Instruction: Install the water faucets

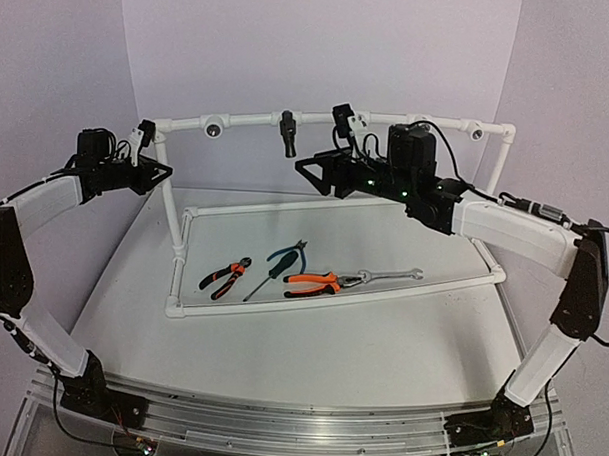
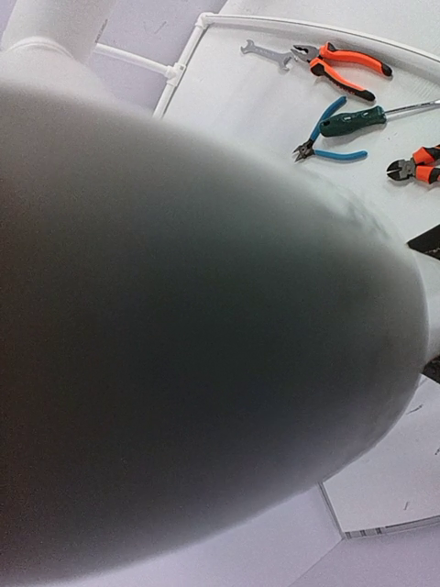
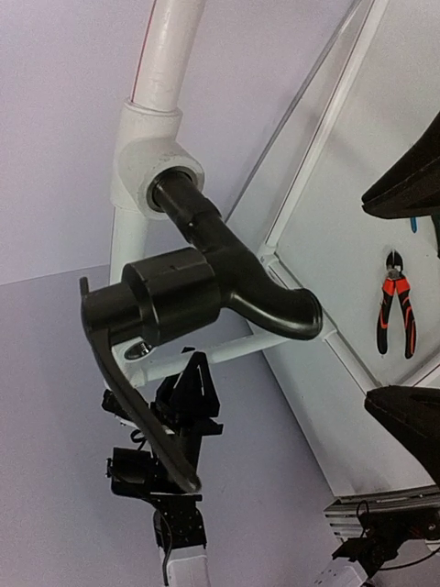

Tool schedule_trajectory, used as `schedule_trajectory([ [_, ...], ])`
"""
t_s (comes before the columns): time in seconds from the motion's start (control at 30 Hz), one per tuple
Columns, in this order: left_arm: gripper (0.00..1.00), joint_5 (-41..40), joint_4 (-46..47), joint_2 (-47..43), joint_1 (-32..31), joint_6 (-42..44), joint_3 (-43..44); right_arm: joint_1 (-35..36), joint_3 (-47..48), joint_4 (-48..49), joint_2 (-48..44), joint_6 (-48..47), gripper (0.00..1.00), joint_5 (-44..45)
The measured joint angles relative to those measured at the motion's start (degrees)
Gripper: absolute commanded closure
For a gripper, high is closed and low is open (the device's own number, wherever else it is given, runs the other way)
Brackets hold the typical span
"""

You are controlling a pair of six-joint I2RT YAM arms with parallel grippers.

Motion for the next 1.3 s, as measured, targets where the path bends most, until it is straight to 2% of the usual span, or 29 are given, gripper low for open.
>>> schedule_trajectory([
  [0.37, 1.0, 0.06, -0.1, 0.0, 0.02, 0.34, 0.0, -0.46, 5.4, 2.08, 5.8, 3.03, 0.47, -4.63],
  [0.73, 1.0, 0.07, -0.06, 0.09, 0.02, 0.39, 0.02, -0.5, 9.89, 3.43, 9.11, 5.19, 0.63, -5.53],
  [0.97, 1.0, 0.19, 0.0, 0.15, 0.11, 0.44, 0.04, -0.72, 10.38, 3.57, 10.37, 6.74, 0.77, -5.64],
  [1.3, 1.0, 0.07, 0.68, 0.81, 0.19, 0.39, 0.39, -0.7, 10.37, 4.48, 10.77, 12.6, 0.91, -5.29],
])
